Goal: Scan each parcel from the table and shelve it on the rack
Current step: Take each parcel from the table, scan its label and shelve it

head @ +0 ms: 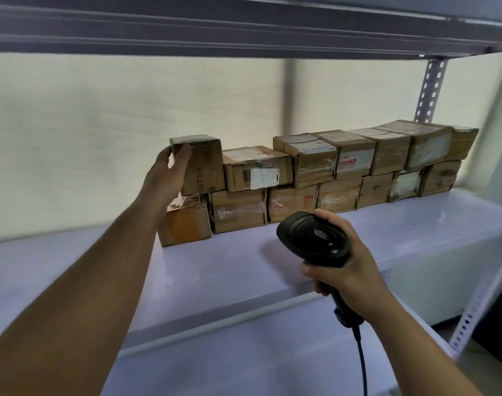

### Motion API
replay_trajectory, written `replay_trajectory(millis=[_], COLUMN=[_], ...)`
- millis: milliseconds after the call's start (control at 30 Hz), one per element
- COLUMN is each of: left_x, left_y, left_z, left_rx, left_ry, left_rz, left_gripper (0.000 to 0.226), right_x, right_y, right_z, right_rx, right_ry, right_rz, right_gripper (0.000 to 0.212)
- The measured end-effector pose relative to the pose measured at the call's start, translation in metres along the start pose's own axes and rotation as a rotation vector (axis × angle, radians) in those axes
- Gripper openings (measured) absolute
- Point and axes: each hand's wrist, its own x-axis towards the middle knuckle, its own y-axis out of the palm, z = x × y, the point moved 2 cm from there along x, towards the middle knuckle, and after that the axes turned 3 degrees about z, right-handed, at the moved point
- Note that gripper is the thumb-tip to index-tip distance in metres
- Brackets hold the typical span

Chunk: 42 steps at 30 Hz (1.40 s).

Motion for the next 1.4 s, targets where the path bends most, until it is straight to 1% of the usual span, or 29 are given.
replay_trajectory(millis=[67,167,367,467,567,600,667,800,967,1133,1267,1400], left_x=[0.001,0.003,0.002,0.005,0.009,0.009,0.009,0.003,-0.008,-0.012,-0.021,-0.026], left_y=[0.004,0.008,0.008,0.007,0.005,0.003,-0.002,-0.008,-0.004,-0.005,-0.001,0.003], left_z=[0.002,0.003,0.003,-0.001,-0.003,-0.002,0.0,0.012,0.009,0.014,0.017,0.019], left_rx=[-0.006,-0.038,-0.113,-0.208,-0.252,-0.263,-0.27,-0.14,0.072,0.112,0.162,0.225], left_ry=[0.031,0.059,0.025,-0.033,-0.049,-0.055,-0.066,-0.028,0.014,-0.016,0.018,0.007], left_rz=[0.009,0.019,0.02,-0.011,-0.061,-0.085,-0.132,-0.19,-0.123,-0.114,-0.118,-0.154], left_gripper=[0.063,0.061,0.068,0.069,0.057,0.056,0.061,0.059,0.06,0.076,0.075,0.08], right_x=[0.001,0.001,0.001,0.001,0.001,0.0,0.0,0.002,0.003,0.002,-0.001,-0.005], right_y=[0.0,0.0,0.0,0.0,0.0,0.0,0.0,0.003,0.012,0.015,0.013,0.008], right_z=[-0.001,-0.001,-0.001,0.0,0.001,0.002,0.002,0.002,0.001,0.001,0.003,0.006], right_rx=[0.0,0.002,0.003,0.002,0.0,-0.001,-0.004,-0.011,-0.015,-0.001,0.002,0.019], right_ry=[-0.001,0.005,0.004,-0.004,-0.012,-0.013,-0.011,-0.006,-0.015,-0.018,-0.023,-0.02], right_rz=[-0.007,-0.018,-0.021,-0.016,-0.014,-0.014,-0.013,-0.002,0.021,0.036,0.036,0.04], right_gripper=[0.085,0.084,0.085,0.085,0.086,0.086,0.086,0.085,0.085,0.085,0.085,0.086])
